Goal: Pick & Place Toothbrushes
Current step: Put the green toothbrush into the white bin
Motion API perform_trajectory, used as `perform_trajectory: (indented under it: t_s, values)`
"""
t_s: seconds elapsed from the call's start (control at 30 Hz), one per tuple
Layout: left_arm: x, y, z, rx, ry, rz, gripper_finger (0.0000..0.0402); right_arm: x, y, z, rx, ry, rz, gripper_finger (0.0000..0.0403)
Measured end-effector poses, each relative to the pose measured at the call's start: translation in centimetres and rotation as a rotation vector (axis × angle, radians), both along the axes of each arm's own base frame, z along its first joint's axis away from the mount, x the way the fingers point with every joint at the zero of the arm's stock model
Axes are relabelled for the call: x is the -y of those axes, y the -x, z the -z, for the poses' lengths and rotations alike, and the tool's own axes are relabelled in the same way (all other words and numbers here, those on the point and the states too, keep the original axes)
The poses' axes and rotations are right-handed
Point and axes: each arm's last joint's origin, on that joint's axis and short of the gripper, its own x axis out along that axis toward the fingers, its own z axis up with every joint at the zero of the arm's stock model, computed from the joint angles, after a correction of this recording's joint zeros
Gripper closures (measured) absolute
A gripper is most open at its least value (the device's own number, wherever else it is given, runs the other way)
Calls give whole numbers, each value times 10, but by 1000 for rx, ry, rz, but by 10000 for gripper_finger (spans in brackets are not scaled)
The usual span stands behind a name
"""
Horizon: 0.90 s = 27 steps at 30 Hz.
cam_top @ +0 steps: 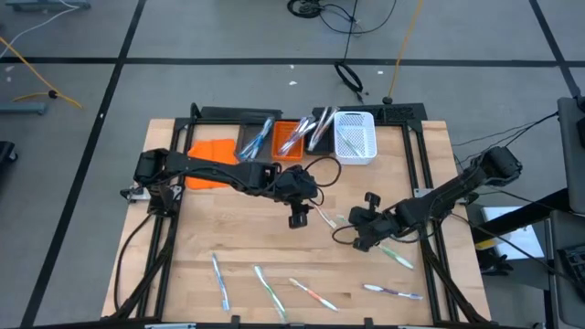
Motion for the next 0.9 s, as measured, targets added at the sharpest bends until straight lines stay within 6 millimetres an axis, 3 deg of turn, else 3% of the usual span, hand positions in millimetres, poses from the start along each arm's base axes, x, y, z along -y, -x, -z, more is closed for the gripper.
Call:
perform_trajectory:
  t_s: [0.3, 0.5, 0.9]
  values:
    - [0, -4, -4, 54, -3, 6, 206, 8, 2, -65, 455, 120, 40, 403]
    - [0, -10, -11, 156, -12, 19, 206, 8, 3, -96, 668, 174, 1, 403]
    - [1, -24, -35, 436, -29, 36, 206, 8, 6, -112, 987, 335, -38, 403]
